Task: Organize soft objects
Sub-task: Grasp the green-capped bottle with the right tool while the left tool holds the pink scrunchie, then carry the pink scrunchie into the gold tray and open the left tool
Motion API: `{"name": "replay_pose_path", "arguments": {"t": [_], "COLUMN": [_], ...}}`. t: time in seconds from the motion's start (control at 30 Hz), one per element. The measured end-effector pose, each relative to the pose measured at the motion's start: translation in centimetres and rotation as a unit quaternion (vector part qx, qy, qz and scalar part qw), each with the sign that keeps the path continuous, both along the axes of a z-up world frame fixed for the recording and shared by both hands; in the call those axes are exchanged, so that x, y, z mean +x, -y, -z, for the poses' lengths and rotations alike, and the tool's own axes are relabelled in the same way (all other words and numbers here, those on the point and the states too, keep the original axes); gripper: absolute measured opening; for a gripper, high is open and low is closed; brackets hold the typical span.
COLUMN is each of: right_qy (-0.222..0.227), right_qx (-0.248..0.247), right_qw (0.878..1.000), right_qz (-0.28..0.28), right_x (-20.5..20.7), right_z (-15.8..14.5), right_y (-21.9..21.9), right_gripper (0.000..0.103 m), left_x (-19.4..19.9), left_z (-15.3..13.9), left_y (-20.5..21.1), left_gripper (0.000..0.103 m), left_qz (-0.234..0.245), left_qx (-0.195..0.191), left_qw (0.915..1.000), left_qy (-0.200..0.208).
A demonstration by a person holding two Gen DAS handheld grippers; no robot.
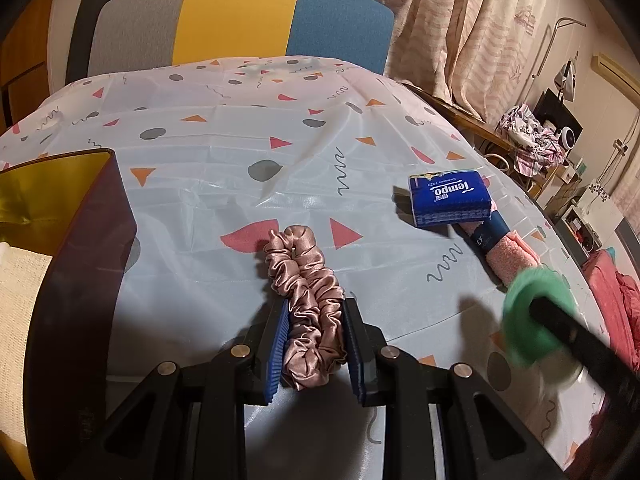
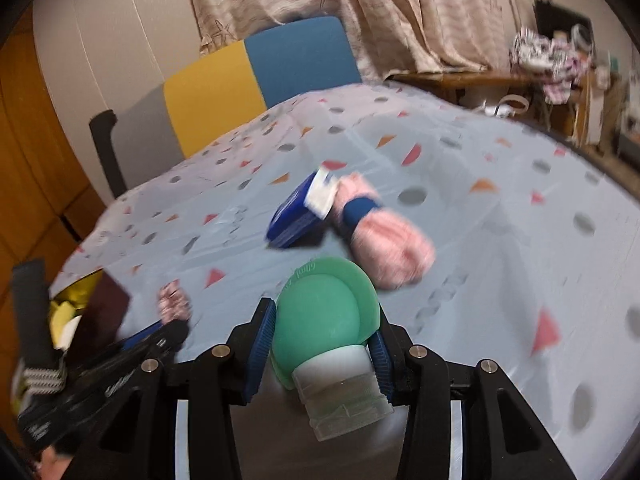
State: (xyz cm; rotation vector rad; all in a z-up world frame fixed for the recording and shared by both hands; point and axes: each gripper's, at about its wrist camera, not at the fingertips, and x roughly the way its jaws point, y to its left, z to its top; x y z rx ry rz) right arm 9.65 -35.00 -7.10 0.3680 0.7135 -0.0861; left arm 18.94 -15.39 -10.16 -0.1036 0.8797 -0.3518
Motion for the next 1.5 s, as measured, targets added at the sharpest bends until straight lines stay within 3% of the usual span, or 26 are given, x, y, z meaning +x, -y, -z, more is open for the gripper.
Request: {"name": "replay_pose_path", "arguments": {"t": [0.2,0.57,0.77,1.13,1.5], "right_qy": [-0.01,-0.008,-0.006,-0.003,-0.002], "right_qx": [0.039,0.011,0.008,0.012,0.012], "right_qw": [0.999,1.0,1.0,1.0,1.0], "right_qz": [0.009,0.012,0.011,0.011,0.012], "right_x": [-0.3,-0.2,-0.3,-0.3,-0.3], "right_z": [2.4,2.7,2.8,2.8,2.8], "right_y": [-0.5,-1.1,-1.2,-1.0,-1.1], "right_gripper": [0.046,0.046,0.046,0.046,0.046], "left_x": [0.2,0.5,-0.6,-5.3,-9.6], "left_z": [0.1,0.0,-0.5,-2.1,-5.5], "left_y": [-0.5,-0.4,0.1,-0.9,-3.9], "left_gripper": [0.026,0.026,0.022,0.02,0.02], "left_qz": [0.001,0.001,0.011,0.03,0.036], "left_qx": [-0.018,-0.017,0.009,-0.039,-0.077], "left_qw": [0.9998,0.9997,0.9998,0.9988,0.9963], "left_qy": [-0.009,-0.017,-0.015,-0.004,0.016]}}
